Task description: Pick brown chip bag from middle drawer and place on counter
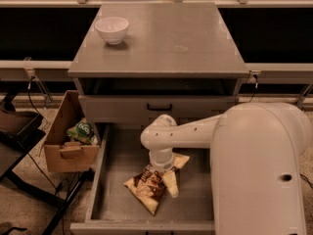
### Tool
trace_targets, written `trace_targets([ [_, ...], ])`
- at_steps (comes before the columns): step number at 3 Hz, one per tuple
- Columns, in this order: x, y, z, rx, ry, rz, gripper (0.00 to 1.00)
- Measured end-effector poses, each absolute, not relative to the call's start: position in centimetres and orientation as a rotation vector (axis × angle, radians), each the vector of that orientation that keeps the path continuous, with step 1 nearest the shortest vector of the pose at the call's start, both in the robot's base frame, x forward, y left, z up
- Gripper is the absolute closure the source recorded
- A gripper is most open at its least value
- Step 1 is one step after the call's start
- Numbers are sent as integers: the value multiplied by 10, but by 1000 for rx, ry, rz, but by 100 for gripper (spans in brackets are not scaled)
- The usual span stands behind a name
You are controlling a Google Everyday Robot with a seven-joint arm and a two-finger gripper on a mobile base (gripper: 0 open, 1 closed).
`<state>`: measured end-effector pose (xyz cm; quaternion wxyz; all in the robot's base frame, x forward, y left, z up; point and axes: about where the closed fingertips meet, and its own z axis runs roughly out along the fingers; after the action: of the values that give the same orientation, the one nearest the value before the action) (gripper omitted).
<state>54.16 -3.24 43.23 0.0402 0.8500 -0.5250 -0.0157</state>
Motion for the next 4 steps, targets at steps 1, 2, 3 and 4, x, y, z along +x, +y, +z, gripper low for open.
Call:
trace_targets([
  [1,554,-33,407,2654,-1632,-72,0],
  [2,554,-28,405,2669,-1642,-86,0],
  [3,553,-16,410,2708,-1691,-61,0],
  [4,556,-3,412,2758,-1789,-18,19],
])
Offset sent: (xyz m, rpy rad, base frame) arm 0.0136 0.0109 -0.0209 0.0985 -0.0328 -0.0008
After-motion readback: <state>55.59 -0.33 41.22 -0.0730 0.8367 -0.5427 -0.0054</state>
